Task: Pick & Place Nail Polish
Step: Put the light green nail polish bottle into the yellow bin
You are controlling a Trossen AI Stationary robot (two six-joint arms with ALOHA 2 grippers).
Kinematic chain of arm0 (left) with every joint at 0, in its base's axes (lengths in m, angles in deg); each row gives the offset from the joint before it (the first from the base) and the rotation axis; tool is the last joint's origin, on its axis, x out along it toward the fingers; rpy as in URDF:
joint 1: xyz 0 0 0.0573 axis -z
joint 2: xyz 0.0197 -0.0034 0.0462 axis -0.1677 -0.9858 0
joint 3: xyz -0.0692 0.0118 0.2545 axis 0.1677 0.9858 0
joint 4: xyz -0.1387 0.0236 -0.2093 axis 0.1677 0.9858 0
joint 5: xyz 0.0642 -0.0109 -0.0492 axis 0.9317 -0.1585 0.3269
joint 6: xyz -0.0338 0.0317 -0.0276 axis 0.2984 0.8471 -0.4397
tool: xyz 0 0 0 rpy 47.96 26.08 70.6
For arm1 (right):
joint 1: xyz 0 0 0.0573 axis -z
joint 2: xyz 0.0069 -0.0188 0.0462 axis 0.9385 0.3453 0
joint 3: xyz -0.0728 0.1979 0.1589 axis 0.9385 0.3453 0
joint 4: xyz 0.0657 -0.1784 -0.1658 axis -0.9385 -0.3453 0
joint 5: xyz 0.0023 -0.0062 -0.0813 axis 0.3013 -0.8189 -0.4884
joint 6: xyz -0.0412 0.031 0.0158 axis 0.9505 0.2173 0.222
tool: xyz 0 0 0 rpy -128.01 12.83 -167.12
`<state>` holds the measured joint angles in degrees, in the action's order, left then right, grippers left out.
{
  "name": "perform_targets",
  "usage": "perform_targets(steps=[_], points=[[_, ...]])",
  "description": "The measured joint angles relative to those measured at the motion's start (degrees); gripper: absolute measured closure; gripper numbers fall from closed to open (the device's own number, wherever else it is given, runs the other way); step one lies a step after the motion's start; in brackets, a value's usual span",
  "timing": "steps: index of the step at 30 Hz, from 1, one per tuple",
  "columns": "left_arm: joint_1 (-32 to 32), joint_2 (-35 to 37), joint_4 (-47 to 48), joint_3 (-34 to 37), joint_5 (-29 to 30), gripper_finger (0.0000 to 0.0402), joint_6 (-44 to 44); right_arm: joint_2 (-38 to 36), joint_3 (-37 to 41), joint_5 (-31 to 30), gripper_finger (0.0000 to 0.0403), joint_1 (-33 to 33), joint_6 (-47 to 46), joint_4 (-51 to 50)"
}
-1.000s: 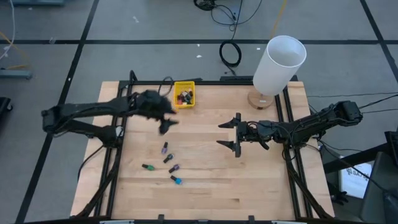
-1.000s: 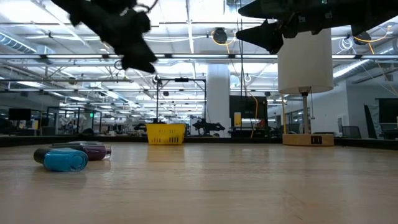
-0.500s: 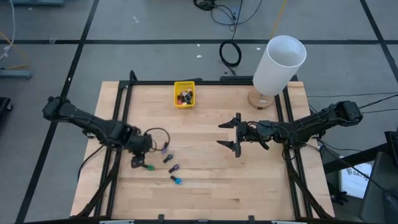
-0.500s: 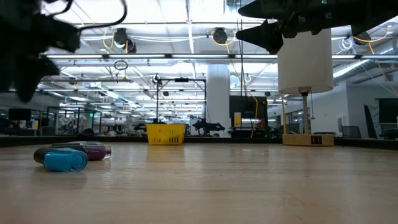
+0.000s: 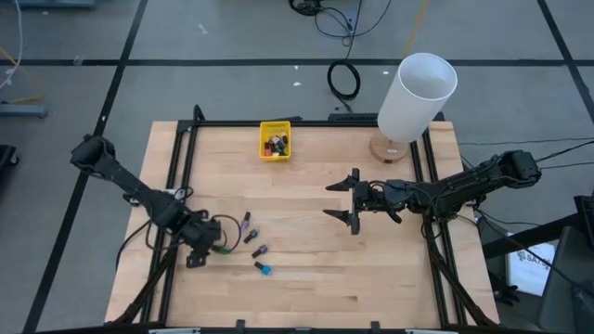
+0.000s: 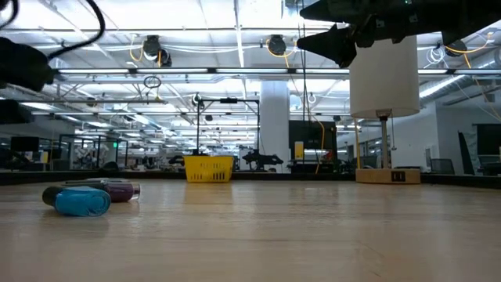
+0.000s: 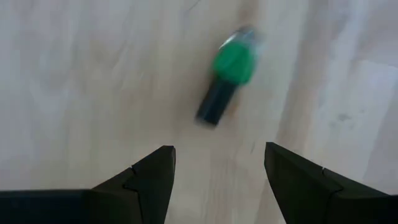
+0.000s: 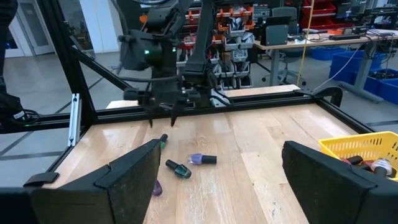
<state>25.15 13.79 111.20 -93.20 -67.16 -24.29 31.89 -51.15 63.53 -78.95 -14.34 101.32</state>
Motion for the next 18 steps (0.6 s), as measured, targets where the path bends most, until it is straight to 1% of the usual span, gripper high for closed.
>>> perform_targets(steps=[2, 4, 11, 15, 18], points=[[1.36, 0.0, -3.35, 1.18, 2.76, 0.0158, 2.91, 0.0, 0.0, 0.0, 0.0083, 0.0, 0.0, 0.02], [2.2, 0.0, -5.38, 2.18, 4.4, 0.0158, 3.86, 0.0, 0.0, 0.01, 0.0083, 0.0, 0.0, 0.08], [3.37, -0.12, -6.96, 4.91, 8.54, 0.0158, 2.47, 0.0, 0.0, 0.02, 0.0083, 0.0, 0.0, 0.09], [3.63, -2.39, -12.37, 6.48, 9.46, 0.0158, 4.17, 0.0, 0.0, 0.02, 0.0083, 0.0, -0.02, 0.09], [3.63, -5.79, -15.27, 6.38, 10.03, 0.0158, 6.23, 0.0, 0.0, 0.02, 0.0083, 0.0, 0.0, 0.07]])
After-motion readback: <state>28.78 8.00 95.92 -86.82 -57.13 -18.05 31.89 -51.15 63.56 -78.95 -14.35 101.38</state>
